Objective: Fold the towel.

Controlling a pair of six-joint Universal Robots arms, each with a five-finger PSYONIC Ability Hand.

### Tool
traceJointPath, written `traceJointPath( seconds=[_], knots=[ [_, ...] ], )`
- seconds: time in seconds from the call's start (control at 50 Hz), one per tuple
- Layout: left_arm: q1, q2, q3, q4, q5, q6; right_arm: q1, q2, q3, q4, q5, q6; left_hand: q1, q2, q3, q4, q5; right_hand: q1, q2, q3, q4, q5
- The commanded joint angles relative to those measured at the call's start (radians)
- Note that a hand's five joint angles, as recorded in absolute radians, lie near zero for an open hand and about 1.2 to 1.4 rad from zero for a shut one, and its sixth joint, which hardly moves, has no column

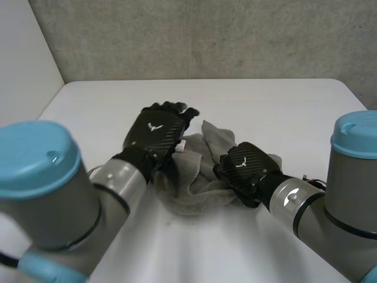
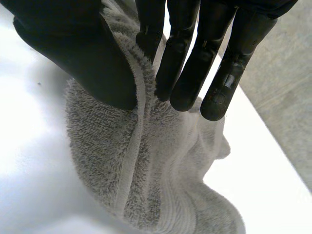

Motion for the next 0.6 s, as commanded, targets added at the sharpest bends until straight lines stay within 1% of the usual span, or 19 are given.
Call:
traceJointPath(
  seconds=[0.02, 0.04, 0.06, 0.1, 0.16, 0.2, 0.22, 0.26, 0.32, 0.4, 0.44, 0.46, 0.48, 0.56, 0.58, 0.6],
  knots=[
    [0.049, -0.159, 0.121, -0.002, 0.229, 0.154, -0.002, -0.024, 0.023, -0.004, 0.008, -0.027, 0.139, 0.140, 0.142, 0.143, 0.140, 0.420, 0.183, 0.175, 0.169, 0.203],
    [0.055, -0.193, 0.144, -0.002, 0.259, 0.194, -0.002, -0.024, 0.030, -0.004, 0.008, -0.027, 0.168, 0.170, 0.172, 0.172, 0.170, 0.420, 0.183, 0.175, 0.169, 0.203],
    [0.055, -0.193, 0.144, -0.002, 0.259, 0.195, -0.002, -0.024, 0.030, -0.004, 0.008, -0.027, 0.168, 0.170, 0.172, 0.172, 0.170, 0.420, 0.183, 0.175, 0.169, 0.203],
    [0.069, -0.254, 0.188, -0.006, 0.294, 0.262, -0.002, -0.022, 0.046, -0.004, 0.002, -0.027, 0.215, 0.217, 0.219, 0.219, 0.217, 0.420, 0.183, 0.175, 0.169, 0.203],
    [0.069, -0.285, 0.212, -0.006, 0.297, 0.291, -0.002, -0.022, 0.058, -0.004, 0.000, -0.029, 0.236, 0.238, 0.240, 0.240, 0.238, 0.420, 0.183, 0.175, 0.169, 0.203],
    [0.072, -0.340, 0.257, -0.020, 0.296, 0.339, 0.000, -0.021, 0.062, -0.004, 0.000, -0.027, 0.245, 0.246, 0.249, 0.249, 0.246, 0.420, 0.183, 0.175, 0.169, 0.203],
    [0.072, -0.340, 0.258, -0.020, 0.296, 0.339, 0.000, -0.021, 0.062, -0.004, 0.000, -0.027, 0.245, 0.246, 0.249, 0.249, 0.246, 0.420, 0.183, 0.175, 0.169, 0.203],
    [0.077, -0.383, 0.287, -0.061, 0.302, 0.369, 0.000, -0.021, 0.066, -0.005, 0.000, -0.027, 0.242, 0.243, 0.246, 0.246, 0.243, 0.420, 0.183, 0.175, 0.169, 0.203],
    [0.077, -0.415, 0.308, -0.101, 0.302, 0.383, 0.000, -0.021, 0.069, -0.005, 0.000, -0.029, 0.242, 0.243, 0.246, 0.246, 0.243, 0.420, 0.183, 0.175, 0.169, 0.203],
    [0.077, -0.441, 0.328, -0.121, 0.302, 0.403, 0.000, -0.019, 0.067, -0.005, 0.000, -0.029, 0.262, 0.264, 0.266, 0.266, 0.264, 0.420, 0.183, 0.175, 0.169, 0.203],
    [0.077, -0.457, 0.342, -0.124, 0.297, 0.438, 0.000, -0.019, 0.067, -0.005, 0.000, -0.029, 0.382, 0.384, 0.386, 0.386, 0.384, 0.420, 0.183, 0.175, 0.169, 0.203],
    [0.077, -0.457, 0.342, -0.124, 0.297, 0.438, 0.000, -0.019, 0.067, -0.005, 0.000, -0.029, 0.383, 0.384, 0.387, 0.387, 0.384, 0.420, 0.183, 0.175, 0.169, 0.203],
    [0.077, -0.464, 0.348, -0.126, 0.296, 0.458, 0.000, -0.019, 0.069, -0.005, 0.000, -0.029, 0.444, 0.445, 0.448, 0.448, 0.445, 0.420, 0.183, 0.175, 0.169, 0.203],
    [0.077, -0.478, 0.359, -0.130, 0.294, 0.486, -0.002, -0.018, 0.069, -0.005, -0.001, -0.029, 0.459, 0.461, 0.463, 0.463, 0.461, 0.420, 0.183, 0.175, 0.169, 0.203],
    [0.077, -0.481, 0.362, -0.137, 0.293, 0.494, -0.002, -0.016, 0.069, -0.007, -0.001, -0.029, 0.503, 0.504, 0.507, 0.507, 0.504, 0.420, 0.183, 0.175, 0.169, 0.203],
    [0.077, -0.483, 0.363, -0.140, 0.290, 0.497, -0.002, -0.015, 0.067, -0.007, -0.001, -0.029, 0.654, 0.656, 0.658, 0.658, 0.656, 0.420, 0.183, 0.175, 0.169, 0.203]
  ],
)
